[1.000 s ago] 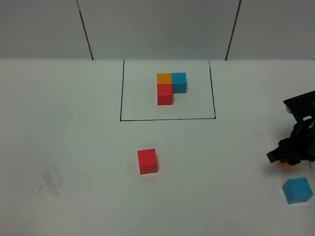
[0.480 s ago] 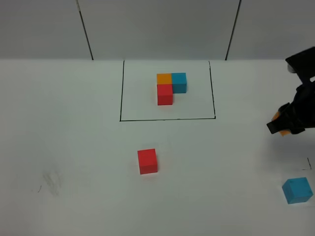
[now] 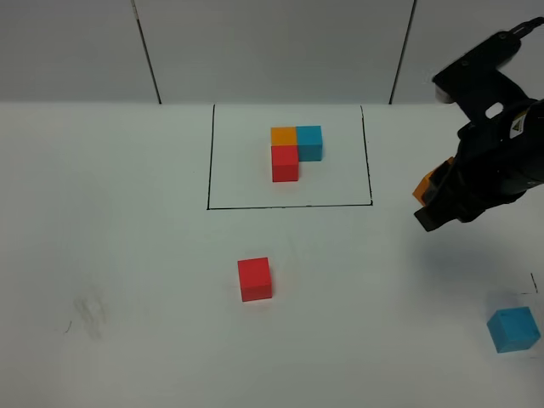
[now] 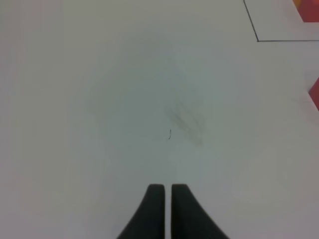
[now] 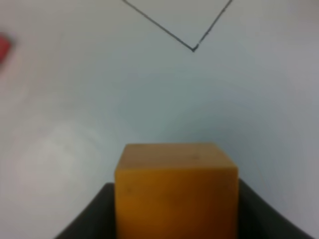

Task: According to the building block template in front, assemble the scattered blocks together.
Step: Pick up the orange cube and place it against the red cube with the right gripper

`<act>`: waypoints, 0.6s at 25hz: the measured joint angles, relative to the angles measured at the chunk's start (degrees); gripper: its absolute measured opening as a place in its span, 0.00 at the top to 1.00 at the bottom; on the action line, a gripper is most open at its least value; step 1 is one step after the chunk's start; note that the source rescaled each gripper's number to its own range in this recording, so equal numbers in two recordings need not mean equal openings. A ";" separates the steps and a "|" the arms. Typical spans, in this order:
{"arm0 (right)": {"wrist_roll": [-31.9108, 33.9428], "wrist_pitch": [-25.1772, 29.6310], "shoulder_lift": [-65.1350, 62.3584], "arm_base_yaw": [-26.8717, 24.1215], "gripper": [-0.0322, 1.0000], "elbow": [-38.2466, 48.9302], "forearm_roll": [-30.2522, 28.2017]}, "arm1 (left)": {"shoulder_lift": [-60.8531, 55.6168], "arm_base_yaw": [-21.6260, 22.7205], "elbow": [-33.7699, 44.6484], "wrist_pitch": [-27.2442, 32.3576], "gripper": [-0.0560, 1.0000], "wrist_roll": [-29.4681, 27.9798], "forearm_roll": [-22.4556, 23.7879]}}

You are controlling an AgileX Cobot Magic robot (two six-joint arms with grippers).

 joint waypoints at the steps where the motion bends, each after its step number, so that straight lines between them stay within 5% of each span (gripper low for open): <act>1: -0.39 0.00 0.00 0.71 0.47 0.00 0.00 | 0.00 0.00 0.00 0.00 0.94 0.00 0.00; 15: -4.13 -4.43 0.64 8.94 0.47 -0.05 2.00 | 0.00 0.00 0.00 0.00 0.94 0.00 0.00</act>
